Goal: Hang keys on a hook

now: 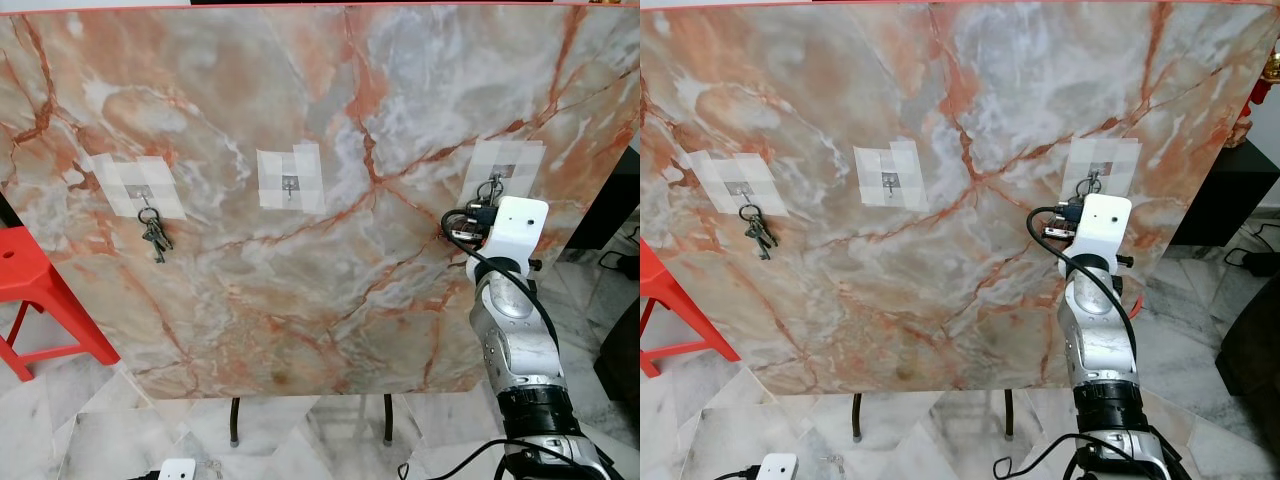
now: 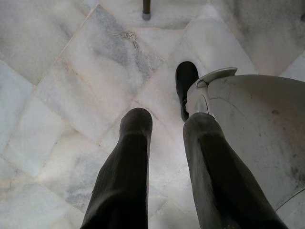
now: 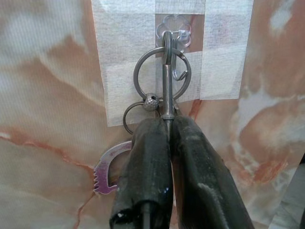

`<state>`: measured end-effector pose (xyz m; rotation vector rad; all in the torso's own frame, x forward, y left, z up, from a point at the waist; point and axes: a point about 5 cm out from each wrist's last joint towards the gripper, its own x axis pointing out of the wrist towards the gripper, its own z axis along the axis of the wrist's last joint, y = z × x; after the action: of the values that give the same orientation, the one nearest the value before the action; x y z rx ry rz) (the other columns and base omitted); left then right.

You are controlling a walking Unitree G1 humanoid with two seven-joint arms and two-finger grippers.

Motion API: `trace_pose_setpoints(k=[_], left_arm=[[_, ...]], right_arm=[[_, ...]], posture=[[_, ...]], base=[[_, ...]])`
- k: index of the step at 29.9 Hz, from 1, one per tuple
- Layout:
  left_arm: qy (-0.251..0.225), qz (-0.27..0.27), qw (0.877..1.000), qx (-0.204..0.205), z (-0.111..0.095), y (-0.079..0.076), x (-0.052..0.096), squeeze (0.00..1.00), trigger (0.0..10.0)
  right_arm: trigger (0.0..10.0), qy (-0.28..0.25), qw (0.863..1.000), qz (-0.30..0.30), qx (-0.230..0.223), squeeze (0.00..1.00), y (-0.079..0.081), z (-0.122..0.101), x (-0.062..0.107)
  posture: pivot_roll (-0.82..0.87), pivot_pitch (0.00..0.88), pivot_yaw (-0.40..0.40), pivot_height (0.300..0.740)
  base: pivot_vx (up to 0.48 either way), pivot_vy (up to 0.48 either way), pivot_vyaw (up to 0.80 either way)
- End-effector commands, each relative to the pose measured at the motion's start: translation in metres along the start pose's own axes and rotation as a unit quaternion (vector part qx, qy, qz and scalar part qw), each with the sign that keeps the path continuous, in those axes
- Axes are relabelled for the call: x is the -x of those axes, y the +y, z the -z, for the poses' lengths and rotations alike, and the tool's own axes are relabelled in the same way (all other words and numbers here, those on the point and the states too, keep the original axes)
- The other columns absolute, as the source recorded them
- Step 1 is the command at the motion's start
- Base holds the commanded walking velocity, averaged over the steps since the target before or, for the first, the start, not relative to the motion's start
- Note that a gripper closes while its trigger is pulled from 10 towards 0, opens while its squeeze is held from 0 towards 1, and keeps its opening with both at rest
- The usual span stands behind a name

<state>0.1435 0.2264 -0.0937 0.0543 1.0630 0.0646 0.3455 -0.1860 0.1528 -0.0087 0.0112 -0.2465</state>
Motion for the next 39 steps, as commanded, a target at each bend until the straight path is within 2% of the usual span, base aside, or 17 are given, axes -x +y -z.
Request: trace_pose_setpoints(k=[1, 11, 18, 19, 20, 21, 32, 37, 39], left_arm=[[0.002, 0.0, 1.0, -0.007, 0.001, 0.004, 0.001, 0.0, 10.0], [0.003, 0.001, 1.0, -0.011, 0.001, 0.004, 0.001, 0.0, 10.0], [0.003, 0.001, 1.0, -0.012, 0.001, 0.004, 0.001, 0.0, 10.0], [0.003, 0.001, 1.0, -0.012, 0.001, 0.004, 0.001, 0.0, 10.0], [0.003, 0.001, 1.0, -0.012, 0.001, 0.004, 0.001, 0.0, 10.0], [0.003, 0.001, 1.0, -0.012, 0.001, 0.004, 0.001, 0.0, 10.0], [0.004, 0.002, 1.0, -0.013, 0.001, 0.003, 0.001, 0.0, 10.0], [0.005, 0.003, 1.0, -0.013, 0.001, 0.003, 0.001, 0.0, 10.0], [0.005, 0.003, 1.0, -0.014, 0.001, 0.003, 0.001, 0.0, 10.0]], right_arm=[[10.0, -0.011, 1.0, -0.005, -0.001, 0.0, 0.001, -0.007, -0.003], [10.0, 0.017, 1.0, -0.022, 0.009, 0.0, 0.005, 0.002, -0.002], [10.0, 0.015, 1.0, -0.026, 0.005, 0.0, 0.007, 0.002, -0.002], [10.0, 0.014, 1.0, -0.027, 0.005, 0.09, 0.007, 0.002, -0.002], [10.0, 0.013, 1.0, -0.027, 0.005, 0.34, 0.007, 0.002, -0.002], [10.0, 0.009, 1.0, -0.028, 0.003, 1.0, 0.008, 0.0, -0.002], [10.0, 0.0, 1.0, -0.026, 0.001, 1.0, 0.008, -0.001, 0.004], [10.0, 0.013, 0.999, -0.041, 0.01, 1.0, 0.01, 0.007, 0.016], [10.0, 0.035, 0.997, -0.059, 0.022, 1.0, 0.011, 0.016, 0.026]], posture=[[-0.01, 0.0, -0.004, 0.74], [-0.01, 0.0, -0.004, 0.74], [-0.01, 0.0, -0.004, 0.74], [-0.01, 0.0, -0.004, 0.74], [-0.01, 0.0, -0.004, 0.74], [-0.01, 0.0, -0.004, 0.74], [-0.02, 0.0, -0.004, 0.74], [-0.02, 0.0, -0.005, 0.74], [-0.03, 0.0, -0.006, 0.74]], base=[[0.0, 0.0, 0.0], [0.0, 0.0, 0.0], [0.0, 0.0, 0.0], [0.0, 0.0, 0.0], [0.0, 0.0, 0.0], [0.0, 0.0, 0.0], [0.0, 0.0, 0.0], [0.0, 0.0, 0.0], [0.0, 0.0, 0.0]])
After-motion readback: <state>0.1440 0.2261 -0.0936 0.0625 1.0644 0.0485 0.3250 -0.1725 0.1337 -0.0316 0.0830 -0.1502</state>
